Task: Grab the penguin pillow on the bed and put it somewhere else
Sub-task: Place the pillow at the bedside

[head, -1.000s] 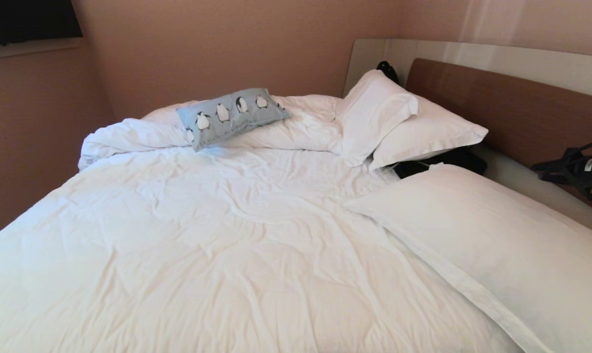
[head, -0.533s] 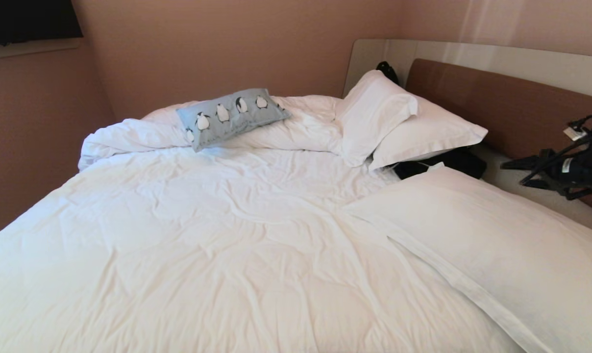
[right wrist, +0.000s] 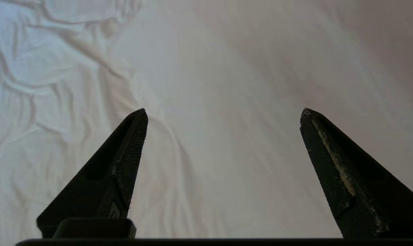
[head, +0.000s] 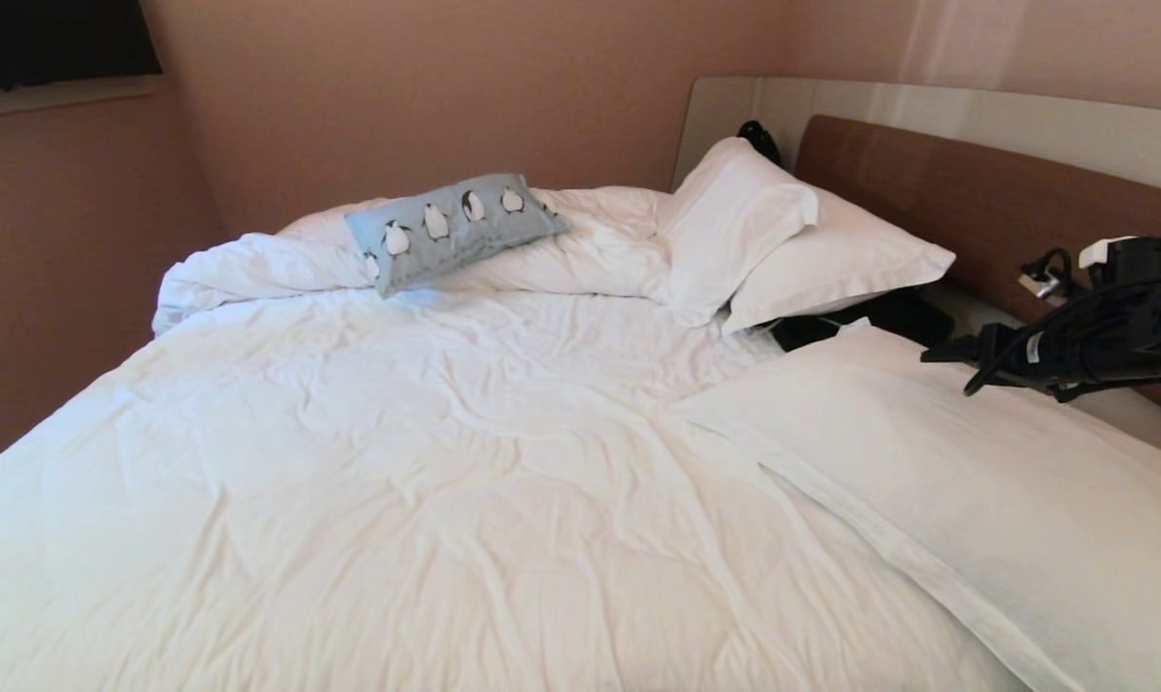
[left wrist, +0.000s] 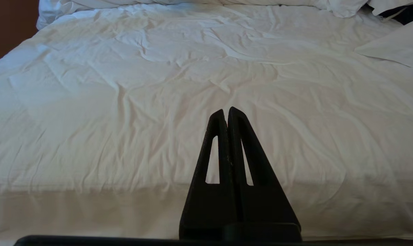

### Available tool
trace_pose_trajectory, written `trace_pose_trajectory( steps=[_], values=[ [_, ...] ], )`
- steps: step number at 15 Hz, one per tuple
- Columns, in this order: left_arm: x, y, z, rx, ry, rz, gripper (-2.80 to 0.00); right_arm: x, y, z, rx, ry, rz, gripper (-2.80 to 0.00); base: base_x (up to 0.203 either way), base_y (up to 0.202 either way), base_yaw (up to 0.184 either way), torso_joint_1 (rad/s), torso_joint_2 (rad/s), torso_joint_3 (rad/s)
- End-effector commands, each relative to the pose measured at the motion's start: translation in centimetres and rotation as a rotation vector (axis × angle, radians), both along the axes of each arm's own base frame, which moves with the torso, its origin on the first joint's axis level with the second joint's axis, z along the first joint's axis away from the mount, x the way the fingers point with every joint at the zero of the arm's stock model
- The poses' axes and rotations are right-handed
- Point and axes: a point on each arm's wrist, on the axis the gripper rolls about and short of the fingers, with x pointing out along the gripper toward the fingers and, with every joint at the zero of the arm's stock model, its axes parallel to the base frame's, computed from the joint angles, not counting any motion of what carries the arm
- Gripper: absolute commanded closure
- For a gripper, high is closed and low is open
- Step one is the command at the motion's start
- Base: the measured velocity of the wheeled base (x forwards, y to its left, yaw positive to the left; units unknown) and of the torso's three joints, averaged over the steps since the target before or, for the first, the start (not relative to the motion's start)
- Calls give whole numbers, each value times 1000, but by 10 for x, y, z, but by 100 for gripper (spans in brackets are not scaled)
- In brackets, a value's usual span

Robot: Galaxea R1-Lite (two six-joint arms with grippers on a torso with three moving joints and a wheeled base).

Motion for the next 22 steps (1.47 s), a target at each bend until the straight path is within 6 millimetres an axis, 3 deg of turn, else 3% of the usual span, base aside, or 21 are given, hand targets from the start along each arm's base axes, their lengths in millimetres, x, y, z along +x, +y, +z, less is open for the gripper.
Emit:
trace_pose_trajectory(
  steps=[1, 2, 6, 11, 14, 18, 22],
  values=[
    [0, 0, 0, -1, 0, 1, 0, 9, -3, -2, -52, 1, -64, -280, 0, 0, 0, 0, 0, 0],
    [0, 0, 0, -1, 0, 1, 0, 12, -4, 2, -56, -20, -60, 0, 0, 0, 0, 0, 0, 0],
    [0, 0, 0, -1, -1, 1, 0, 33, -11, 6, -86, -88, -56, 0, 0, 0, 0, 0, 0, 0],
    [0, 0, 0, -1, -1, 1, 0, 66, -17, -33, -233, -180, 10, 0, 0, 0, 0, 0, 0, 0],
    [0, 0, 0, -1, 0, 1, 0, 59, -18, -19, -208, -198, 1, 0, 0, 0, 0, 0, 0, 0],
    [0, 0, 0, -1, 0, 1, 0, 47, -42, -3, -164, -244, -10, 0, 0, 0, 0, 0, 0, 0],
    [0, 0, 0, 6, 0, 2, 0, 48, -53, -4, -180, -298, -18, 0, 0, 0, 0, 0, 0, 0]
  ],
)
